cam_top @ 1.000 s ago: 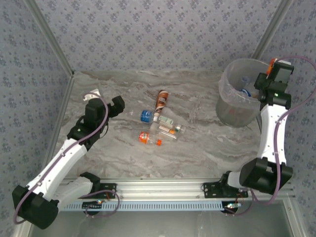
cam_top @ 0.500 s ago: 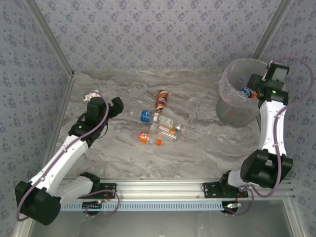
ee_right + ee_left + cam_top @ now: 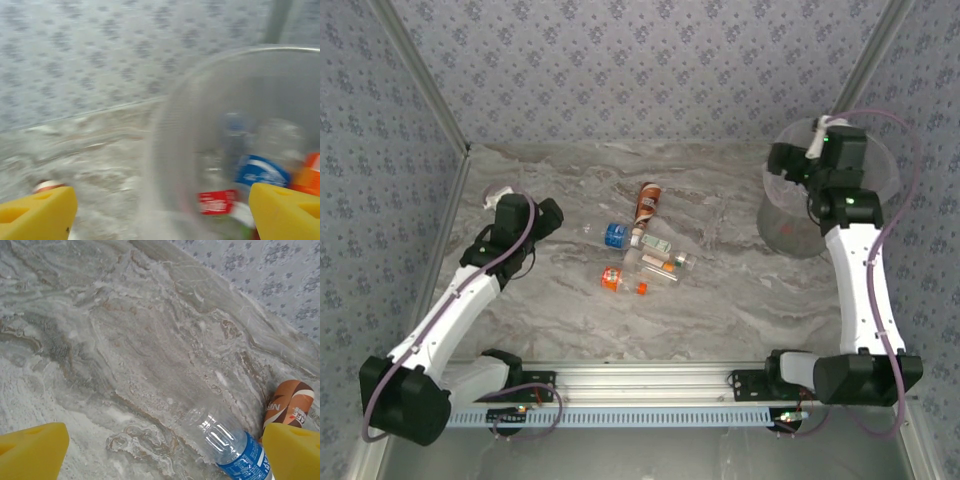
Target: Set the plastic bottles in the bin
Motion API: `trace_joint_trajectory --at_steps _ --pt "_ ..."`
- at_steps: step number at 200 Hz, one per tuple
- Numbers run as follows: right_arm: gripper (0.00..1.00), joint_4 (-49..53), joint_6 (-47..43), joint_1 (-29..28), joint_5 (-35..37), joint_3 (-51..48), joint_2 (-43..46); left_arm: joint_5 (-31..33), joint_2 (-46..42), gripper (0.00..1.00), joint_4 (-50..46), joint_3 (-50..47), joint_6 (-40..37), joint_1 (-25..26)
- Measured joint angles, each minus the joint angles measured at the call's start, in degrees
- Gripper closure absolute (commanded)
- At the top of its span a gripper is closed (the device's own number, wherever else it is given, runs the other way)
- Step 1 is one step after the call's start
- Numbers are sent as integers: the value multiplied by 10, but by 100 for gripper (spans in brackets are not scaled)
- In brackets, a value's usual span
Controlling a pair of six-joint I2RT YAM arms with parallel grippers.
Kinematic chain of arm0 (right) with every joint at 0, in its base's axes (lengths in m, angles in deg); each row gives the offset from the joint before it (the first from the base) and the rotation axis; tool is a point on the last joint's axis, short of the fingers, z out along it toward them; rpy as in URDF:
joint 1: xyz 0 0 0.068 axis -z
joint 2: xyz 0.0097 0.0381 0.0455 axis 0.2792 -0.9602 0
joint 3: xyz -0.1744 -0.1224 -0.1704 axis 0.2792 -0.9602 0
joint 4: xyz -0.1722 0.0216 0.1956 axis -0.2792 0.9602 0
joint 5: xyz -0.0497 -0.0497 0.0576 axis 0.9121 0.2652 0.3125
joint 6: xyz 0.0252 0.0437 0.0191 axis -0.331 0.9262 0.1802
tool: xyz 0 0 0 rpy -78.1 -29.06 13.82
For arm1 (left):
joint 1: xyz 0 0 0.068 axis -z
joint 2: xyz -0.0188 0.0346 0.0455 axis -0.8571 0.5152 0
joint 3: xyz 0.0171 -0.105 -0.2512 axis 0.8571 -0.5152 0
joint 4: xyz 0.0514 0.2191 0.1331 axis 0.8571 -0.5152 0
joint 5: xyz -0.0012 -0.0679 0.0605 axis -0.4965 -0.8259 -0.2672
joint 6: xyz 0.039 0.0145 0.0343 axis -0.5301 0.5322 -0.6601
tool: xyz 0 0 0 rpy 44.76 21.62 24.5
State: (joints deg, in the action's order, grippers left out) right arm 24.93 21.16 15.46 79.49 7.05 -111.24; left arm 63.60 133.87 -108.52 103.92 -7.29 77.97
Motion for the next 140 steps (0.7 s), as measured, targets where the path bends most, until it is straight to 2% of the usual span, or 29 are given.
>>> trace_joint_trajectory --at_steps 32,78,111,140 --pt "2 -31 27 -106 4 -8 -25 -13 18 1 -13 7 7 -3" --pt "0 -88 102 -222 48 -9 -144 -25 28 0 -21 11 13 -9" --pt "0 -118 179 -266 76 5 -264 -28 36 0 -32 12 16 -10" --pt "0 -122 217 -287 85 62 -380 -32 44 1 -44 18 16 -10"
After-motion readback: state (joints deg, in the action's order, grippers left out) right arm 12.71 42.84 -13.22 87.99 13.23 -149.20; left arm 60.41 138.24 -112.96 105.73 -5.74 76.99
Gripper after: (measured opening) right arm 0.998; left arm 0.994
